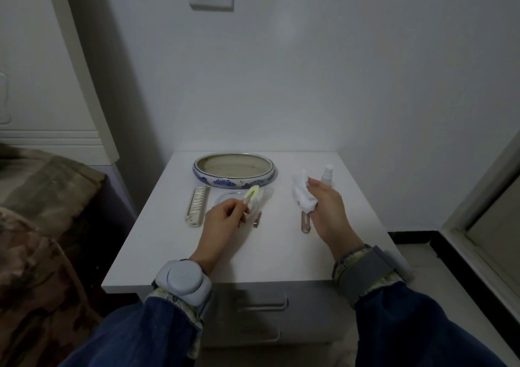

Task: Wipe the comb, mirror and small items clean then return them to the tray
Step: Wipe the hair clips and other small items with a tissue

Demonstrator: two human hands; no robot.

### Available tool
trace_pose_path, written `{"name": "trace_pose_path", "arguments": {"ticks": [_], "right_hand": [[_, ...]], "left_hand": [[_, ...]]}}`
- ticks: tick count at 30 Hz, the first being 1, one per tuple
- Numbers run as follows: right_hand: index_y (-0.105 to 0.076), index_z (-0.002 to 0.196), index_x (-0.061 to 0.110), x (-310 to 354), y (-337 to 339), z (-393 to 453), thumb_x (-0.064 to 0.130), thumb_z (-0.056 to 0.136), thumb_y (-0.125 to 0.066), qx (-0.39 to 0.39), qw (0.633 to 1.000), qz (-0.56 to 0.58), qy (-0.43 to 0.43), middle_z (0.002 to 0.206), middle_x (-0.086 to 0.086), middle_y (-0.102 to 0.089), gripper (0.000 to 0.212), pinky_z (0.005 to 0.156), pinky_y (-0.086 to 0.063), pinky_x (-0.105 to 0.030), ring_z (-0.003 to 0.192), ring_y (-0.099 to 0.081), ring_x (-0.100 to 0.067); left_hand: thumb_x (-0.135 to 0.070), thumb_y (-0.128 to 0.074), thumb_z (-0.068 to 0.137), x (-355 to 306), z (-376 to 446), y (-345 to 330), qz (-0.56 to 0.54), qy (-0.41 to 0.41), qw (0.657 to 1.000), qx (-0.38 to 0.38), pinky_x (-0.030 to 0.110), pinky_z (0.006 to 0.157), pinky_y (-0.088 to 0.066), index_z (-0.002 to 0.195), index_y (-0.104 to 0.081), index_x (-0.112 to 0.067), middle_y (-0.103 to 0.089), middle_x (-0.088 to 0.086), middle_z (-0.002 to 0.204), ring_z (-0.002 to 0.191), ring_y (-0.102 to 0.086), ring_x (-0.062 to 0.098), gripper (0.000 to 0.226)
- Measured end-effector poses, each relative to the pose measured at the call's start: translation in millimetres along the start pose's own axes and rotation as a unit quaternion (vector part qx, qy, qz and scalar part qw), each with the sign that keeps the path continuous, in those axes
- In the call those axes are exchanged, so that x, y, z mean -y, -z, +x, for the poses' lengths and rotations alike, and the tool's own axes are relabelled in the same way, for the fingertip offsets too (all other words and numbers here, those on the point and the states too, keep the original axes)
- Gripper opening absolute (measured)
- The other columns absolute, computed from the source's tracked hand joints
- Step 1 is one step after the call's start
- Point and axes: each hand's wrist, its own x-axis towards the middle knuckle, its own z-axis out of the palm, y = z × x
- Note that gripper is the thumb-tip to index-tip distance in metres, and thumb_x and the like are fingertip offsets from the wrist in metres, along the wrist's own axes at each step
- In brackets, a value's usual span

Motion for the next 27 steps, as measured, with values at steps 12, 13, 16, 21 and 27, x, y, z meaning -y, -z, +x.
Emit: {"name": "trace_pose_path", "arguments": {"ticks": [12, 13, 16, 21, 27], "right_hand": [[-0.067, 0.097, 0.004, -5, 3, -1, 0.006, 0.086, -0.059, -0.085, 0.972, -0.210, 0.060, 0.083, -0.001, -0.063, 0.014, 0.074, -0.047, -0.024, 0.077, -0.058, -0.013], [-0.067, 0.095, 0.006, -6, 3, -2, 0.006, 0.086, -0.058, -0.081, 0.970, -0.219, 0.060, 0.082, -0.001, -0.063, 0.013, 0.072, -0.046, -0.023, 0.077, -0.058, -0.013], [-0.067, 0.093, 0.011, -7, 3, -2, 0.006, 0.085, -0.058, -0.076, 0.967, -0.235, 0.060, 0.082, 0.000, -0.064, 0.012, 0.071, -0.047, -0.022, 0.076, -0.058, -0.012], [-0.068, 0.097, 0.008, -9, 5, -1, 0.010, 0.085, -0.060, -0.078, 0.964, -0.248, 0.048, 0.087, -0.003, -0.066, 0.014, 0.074, -0.048, -0.028, 0.082, -0.060, -0.016], [-0.068, 0.098, 0.007, -8, 6, -2, 0.008, 0.085, -0.059, -0.091, 0.959, -0.263, 0.050, 0.086, -0.002, -0.064, 0.016, 0.079, -0.049, -0.031, 0.082, -0.058, -0.016]], "left_hand": [[-0.030, -0.051, 0.094, 4, -8, -14, 0.270, -0.134, 0.947, 0.114, 0.028, 0.063, -0.034, 0.077, -0.057, -0.007, -0.058, 0.007, 0.077, 0.071, -0.050, 0.018, 0.030], [-0.032, -0.051, 0.093, 4, -9, -16, 0.283, -0.141, 0.941, 0.120, 0.028, 0.064, -0.034, 0.078, -0.058, -0.006, -0.058, 0.007, 0.078, 0.072, -0.050, 0.018, 0.030], [-0.037, -0.055, 0.091, 6, -7, -19, 0.303, -0.138, 0.934, 0.127, 0.027, 0.063, -0.033, 0.077, -0.055, -0.009, -0.055, 0.004, 0.076, 0.072, -0.048, 0.017, 0.031], [-0.038, -0.059, 0.088, 8, -6, -19, 0.301, -0.121, 0.938, 0.124, 0.024, 0.061, -0.027, 0.073, -0.048, -0.016, -0.050, -0.002, 0.074, 0.071, -0.047, 0.014, 0.029], [-0.038, -0.061, 0.087, 7, -5, -20, 0.301, -0.119, 0.939, 0.119, 0.025, 0.061, -0.027, 0.074, -0.047, -0.015, -0.050, 0.000, 0.074, 0.072, -0.046, 0.015, 0.029]]}}
